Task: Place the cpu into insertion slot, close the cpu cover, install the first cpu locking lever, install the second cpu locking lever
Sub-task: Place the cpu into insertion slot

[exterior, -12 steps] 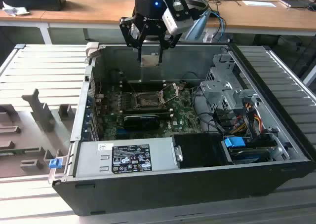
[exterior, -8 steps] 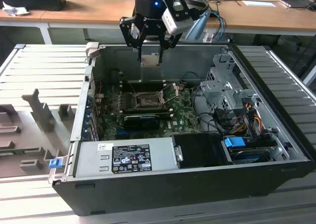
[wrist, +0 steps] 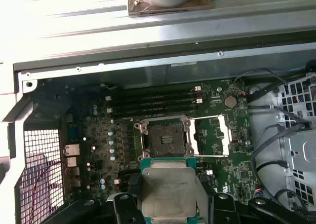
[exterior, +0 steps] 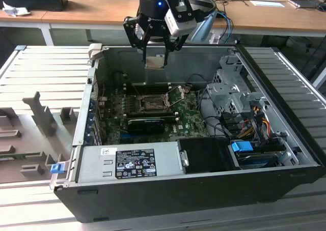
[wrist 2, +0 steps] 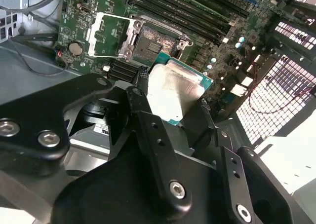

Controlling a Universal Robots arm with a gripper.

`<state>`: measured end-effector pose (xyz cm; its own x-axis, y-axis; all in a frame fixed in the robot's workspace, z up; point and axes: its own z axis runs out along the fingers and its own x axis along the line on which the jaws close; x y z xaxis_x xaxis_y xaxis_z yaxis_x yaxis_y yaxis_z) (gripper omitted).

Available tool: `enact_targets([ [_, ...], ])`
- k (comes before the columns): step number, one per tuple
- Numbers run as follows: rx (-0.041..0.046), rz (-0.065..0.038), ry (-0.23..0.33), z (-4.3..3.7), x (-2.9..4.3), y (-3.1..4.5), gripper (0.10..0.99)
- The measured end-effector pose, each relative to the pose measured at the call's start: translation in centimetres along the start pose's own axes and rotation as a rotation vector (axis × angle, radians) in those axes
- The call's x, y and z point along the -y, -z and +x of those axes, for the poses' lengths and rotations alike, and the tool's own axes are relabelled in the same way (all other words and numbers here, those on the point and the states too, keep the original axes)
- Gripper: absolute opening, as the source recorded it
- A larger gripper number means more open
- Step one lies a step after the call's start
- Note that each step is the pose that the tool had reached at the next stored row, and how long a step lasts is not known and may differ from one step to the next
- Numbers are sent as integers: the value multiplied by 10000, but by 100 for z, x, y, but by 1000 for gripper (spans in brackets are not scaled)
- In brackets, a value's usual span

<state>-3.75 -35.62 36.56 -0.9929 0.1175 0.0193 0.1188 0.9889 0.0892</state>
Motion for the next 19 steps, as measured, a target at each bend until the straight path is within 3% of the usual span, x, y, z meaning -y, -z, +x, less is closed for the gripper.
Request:
enact_targets([
  [19, 104, -21, -1157, 0, 1, -7, 529],
])
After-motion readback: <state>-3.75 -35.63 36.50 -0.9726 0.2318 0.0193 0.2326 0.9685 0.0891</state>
